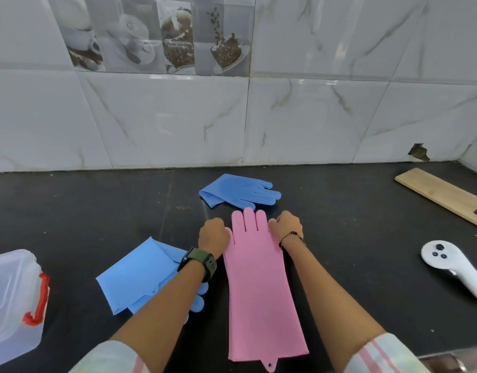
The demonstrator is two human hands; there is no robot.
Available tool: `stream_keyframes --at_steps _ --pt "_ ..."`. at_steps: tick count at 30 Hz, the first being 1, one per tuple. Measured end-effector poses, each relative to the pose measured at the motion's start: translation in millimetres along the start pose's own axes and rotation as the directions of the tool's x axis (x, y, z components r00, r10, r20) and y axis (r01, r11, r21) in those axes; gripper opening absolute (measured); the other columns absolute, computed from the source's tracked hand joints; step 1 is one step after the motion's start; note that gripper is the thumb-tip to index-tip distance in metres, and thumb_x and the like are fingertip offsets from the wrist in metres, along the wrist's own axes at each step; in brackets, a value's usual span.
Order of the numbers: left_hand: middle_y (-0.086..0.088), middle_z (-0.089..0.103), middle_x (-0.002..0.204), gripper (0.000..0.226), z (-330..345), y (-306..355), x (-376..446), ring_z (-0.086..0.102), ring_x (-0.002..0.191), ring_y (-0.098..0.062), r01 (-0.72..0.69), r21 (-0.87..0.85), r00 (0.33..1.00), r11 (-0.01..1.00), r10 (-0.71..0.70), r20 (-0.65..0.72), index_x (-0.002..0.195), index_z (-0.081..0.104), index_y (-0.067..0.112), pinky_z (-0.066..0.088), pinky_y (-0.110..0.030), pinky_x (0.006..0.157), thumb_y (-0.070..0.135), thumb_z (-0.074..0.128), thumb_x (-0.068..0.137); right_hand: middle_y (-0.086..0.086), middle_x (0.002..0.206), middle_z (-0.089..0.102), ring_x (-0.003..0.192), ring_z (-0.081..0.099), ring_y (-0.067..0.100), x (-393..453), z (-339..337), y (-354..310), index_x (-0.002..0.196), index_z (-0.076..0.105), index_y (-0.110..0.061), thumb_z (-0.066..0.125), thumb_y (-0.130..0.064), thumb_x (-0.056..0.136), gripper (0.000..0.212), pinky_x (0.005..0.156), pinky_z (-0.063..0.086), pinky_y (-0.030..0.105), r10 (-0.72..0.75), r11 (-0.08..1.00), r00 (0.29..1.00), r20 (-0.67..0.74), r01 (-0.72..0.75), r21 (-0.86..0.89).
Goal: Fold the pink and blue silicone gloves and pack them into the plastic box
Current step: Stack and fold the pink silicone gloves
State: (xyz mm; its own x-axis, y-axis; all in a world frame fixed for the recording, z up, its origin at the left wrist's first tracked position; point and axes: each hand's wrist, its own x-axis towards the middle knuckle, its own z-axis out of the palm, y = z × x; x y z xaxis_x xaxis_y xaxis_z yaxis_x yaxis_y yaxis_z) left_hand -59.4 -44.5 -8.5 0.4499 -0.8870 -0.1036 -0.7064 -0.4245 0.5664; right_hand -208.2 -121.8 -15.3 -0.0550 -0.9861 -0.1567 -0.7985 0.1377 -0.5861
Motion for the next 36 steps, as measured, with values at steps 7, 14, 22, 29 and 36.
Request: stream_keyframes --at_steps 7,14,22,29,36 --pt "-0.014 0.062 0.096 0.015 11.8 -2.0 11.0 0.053 0.076 -0.024 -0.061 0.082 0.991 0.995 0.071 -0.116 0.087 0.049 0.006 0.040 -0.030 0.063 0.010 0.036 0.094 0.004 0.076 0.053 0.056 0.043 0.011 2.4 16.0 12.5 0.094 0.049 -0.009 0.039 -0.018 0.094 0.013 0.051 0.039 0.025 -0.006 0.999 0.987 -0.160 0.012 0.033" --pt "-0.013 0.057 0.112 0.028 6.2 -7.8 -10.5 0.056 0.095 -0.025 -0.234 0.308 0.955 0.922 0.277 -0.103 0.122 0.044 0.007 0.044 -0.030 0.074 0.010 0.039 0.094 0.014 0.120 0.053 0.098 0.056 0.025 -12.1 -6.1 13.6 0.127 0.039 -0.009 0.045 -0.022 0.093 0.037 0.081 0.049 0.036 -0.090 0.992 0.995 -0.030 0.092 0.080" --pt "0.009 0.067 0.081 0.031 -26.2 -59.8 -78.9 0.063 0.071 -0.008 -0.943 0.331 0.195 0.027 0.852 0.487 0.082 0.069 0.022 0.054 -0.018 0.065 0.009 0.078 0.056 0.006 0.098 0.070 0.088 0.068 0.021 -113.2 -33.6 83.2 0.097 0.071 -0.009 0.077 -0.005 0.069 0.029 0.077 0.058 0.027 -0.934 0.272 0.331 0.137 0.904 -0.329" --pt "-0.005 0.064 0.112 0.031 -32.6 -66.3 -89.9 0.061 0.102 -0.021 -0.930 0.289 0.036 -0.228 0.724 0.689 0.113 0.058 0.009 0.052 -0.032 0.089 0.006 0.054 0.083 0.003 0.101 0.074 0.096 0.070 0.022 -124.8 -35.2 96.3 0.097 0.074 -0.011 0.082 -0.001 0.054 0.045 0.084 0.056 0.028 -0.858 -0.006 0.148 0.492 0.955 -0.296" --pt "0.004 0.071 0.092 0.023 -31.4 -64.0 -89.9 0.066 0.080 -0.012 -0.914 0.301 0.005 -0.271 0.736 0.677 0.098 0.069 0.016 0.056 -0.024 0.073 0.015 0.069 0.075 -0.003 0.158 0.017 0.147 0.007 0.012 -119.4 -41.9 115.5 0.148 0.022 -0.016 0.041 0.010 0.081 0.075 0.117 0.001 0.019 -0.636 0.209 0.301 0.710 0.953 -0.217"
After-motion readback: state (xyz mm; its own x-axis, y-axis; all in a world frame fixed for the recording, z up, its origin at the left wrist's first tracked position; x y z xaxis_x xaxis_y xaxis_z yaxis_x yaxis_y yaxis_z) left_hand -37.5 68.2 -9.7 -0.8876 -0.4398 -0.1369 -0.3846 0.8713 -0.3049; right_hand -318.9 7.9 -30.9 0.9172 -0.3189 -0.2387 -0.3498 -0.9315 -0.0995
